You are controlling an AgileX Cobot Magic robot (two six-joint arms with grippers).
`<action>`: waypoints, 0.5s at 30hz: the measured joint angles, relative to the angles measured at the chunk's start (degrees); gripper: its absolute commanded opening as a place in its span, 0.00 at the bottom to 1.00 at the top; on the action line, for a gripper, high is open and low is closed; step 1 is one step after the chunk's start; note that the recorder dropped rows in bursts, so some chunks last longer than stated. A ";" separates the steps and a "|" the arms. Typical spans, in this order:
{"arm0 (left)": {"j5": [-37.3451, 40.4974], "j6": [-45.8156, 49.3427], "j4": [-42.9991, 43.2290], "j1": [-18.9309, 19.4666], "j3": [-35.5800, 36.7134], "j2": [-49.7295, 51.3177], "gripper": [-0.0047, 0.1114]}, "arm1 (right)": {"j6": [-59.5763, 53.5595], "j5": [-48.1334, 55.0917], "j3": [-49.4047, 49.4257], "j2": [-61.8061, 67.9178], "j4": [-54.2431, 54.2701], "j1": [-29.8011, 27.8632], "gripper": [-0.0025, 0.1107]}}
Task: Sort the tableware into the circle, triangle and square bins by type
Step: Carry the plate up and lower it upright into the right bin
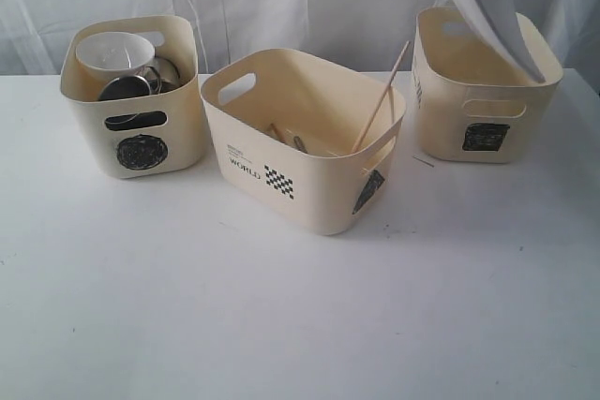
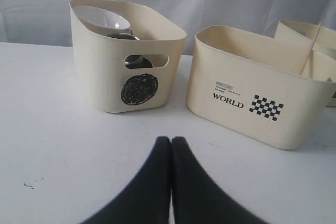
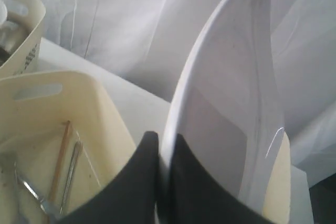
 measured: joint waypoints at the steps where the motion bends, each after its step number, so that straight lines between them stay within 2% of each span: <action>1: 0.00 0.00 0.00 0.00 0.00 0.00 0.04 | -0.29 -0.94 -0.83 0.75 0.37 -1.03 0.02; 9: 0.00 0.00 0.00 0.00 0.00 0.00 0.04 | -2.62 -6.76 -7.59 9.05 3.07 -9.69 0.02; 15: 0.00 0.00 0.00 0.00 0.00 0.00 0.04 | -3.00 -10.98 -8.98 14.61 4.58 -12.68 0.02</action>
